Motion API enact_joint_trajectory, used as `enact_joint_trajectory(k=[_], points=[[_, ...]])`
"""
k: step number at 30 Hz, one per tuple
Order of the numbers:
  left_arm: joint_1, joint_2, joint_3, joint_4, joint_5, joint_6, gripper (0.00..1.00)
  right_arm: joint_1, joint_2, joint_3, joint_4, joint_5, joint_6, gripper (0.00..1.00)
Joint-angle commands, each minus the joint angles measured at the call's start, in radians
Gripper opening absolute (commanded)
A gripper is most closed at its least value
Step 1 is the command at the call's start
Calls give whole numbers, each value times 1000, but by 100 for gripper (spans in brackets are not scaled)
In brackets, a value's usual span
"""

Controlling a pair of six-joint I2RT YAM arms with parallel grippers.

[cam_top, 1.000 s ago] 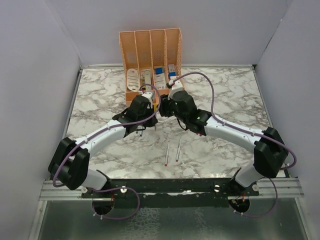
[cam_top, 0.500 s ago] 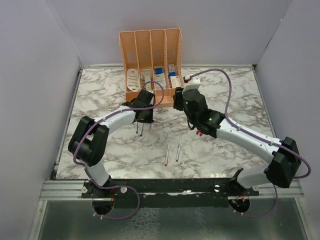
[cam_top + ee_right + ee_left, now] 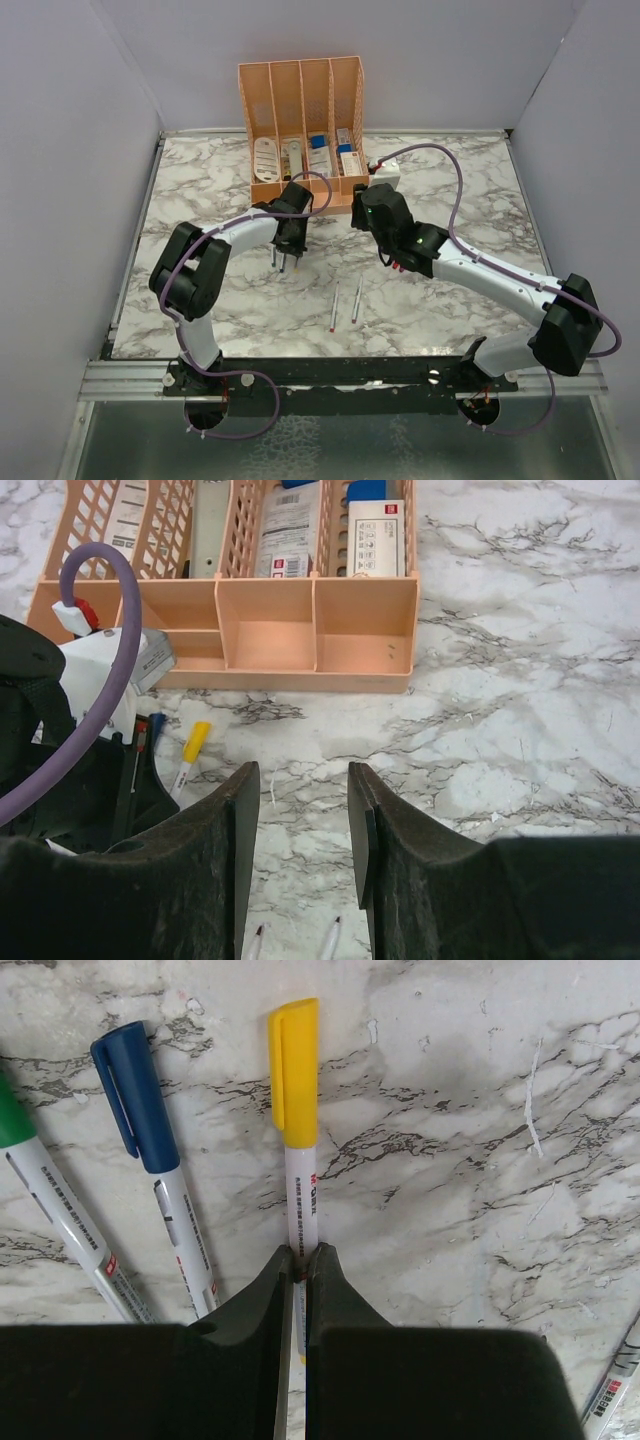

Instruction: Insert the pens into the pen caps

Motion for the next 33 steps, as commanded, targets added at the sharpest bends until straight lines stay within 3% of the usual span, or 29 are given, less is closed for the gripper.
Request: enact_joint_trajectory(k=[1, 5, 7, 13, 21, 33], points=[[5, 17, 7, -48, -33, 7, 6, 2, -2, -12, -22, 24, 21, 41], [5, 11, 13, -46, -31, 9, 11, 2, 4, -9, -16, 10, 19, 41], [5, 3, 21, -48, -30, 12, 19, 2, 5, -9, -14, 17, 24, 52], [5, -38, 51, -50, -46, 19, 33, 2, 5, -15, -14, 34, 30, 60], [5, -126, 88, -51, -27, 21, 34, -33, 0, -22, -65, 82, 120, 80], [-57, -274, -17, -64, 98, -24, 34, -302, -9, -126, -182, -82, 296, 79]])
